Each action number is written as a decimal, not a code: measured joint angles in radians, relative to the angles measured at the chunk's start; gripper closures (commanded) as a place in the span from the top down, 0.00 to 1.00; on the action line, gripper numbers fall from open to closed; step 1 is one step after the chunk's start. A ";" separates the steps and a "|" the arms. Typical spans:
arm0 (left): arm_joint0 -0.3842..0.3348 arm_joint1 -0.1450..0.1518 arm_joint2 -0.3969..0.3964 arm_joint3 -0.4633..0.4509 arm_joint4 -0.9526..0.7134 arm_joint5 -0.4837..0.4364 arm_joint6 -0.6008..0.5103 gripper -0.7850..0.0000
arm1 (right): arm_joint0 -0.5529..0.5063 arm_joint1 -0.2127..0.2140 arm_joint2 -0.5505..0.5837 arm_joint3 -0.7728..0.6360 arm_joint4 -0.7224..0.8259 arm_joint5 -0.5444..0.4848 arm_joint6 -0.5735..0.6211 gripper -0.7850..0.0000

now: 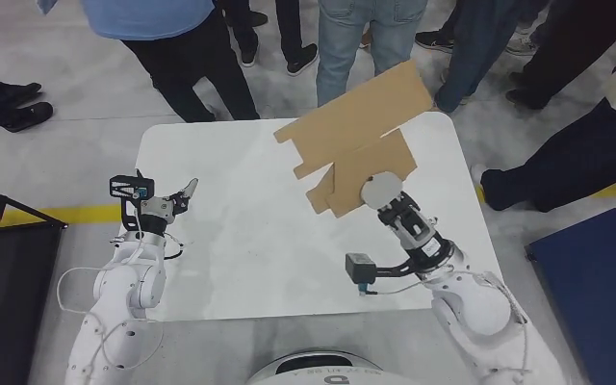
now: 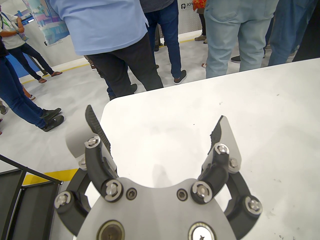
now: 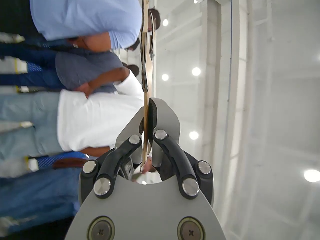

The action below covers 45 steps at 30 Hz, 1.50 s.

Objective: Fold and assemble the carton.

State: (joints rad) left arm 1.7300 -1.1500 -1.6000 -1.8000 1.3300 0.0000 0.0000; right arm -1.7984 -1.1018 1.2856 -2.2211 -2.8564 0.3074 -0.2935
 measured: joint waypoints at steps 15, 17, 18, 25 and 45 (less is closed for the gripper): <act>0.000 0.000 0.000 0.000 0.000 0.000 0.000 1.00 | 0.061 -0.028 -0.138 0.012 1.124 -0.301 -0.046 0.00; 0.000 0.000 0.000 0.000 0.000 0.000 0.000 1.00 | 0.065 -0.027 -0.133 0.014 1.116 -0.302 -0.044 0.00; 0.000 0.000 0.000 0.000 0.000 0.000 0.000 1.00 | 0.065 -0.027 -0.133 0.014 1.111 -0.302 -0.044 0.00; 0.000 0.000 0.000 0.000 0.000 0.000 0.000 1.00 | 0.064 -0.027 -0.134 0.013 1.110 -0.301 -0.044 0.00; 0.000 0.000 0.000 0.000 0.000 0.000 0.000 1.00 | 0.108 -0.072 -0.219 0.020 2.583 -0.610 0.117 0.00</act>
State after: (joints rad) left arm 1.7300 -1.1500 -1.6000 -1.8000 1.3300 0.0000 0.0000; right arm -1.6902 -1.1738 1.0662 -2.2016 -0.2734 -0.3026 -0.1762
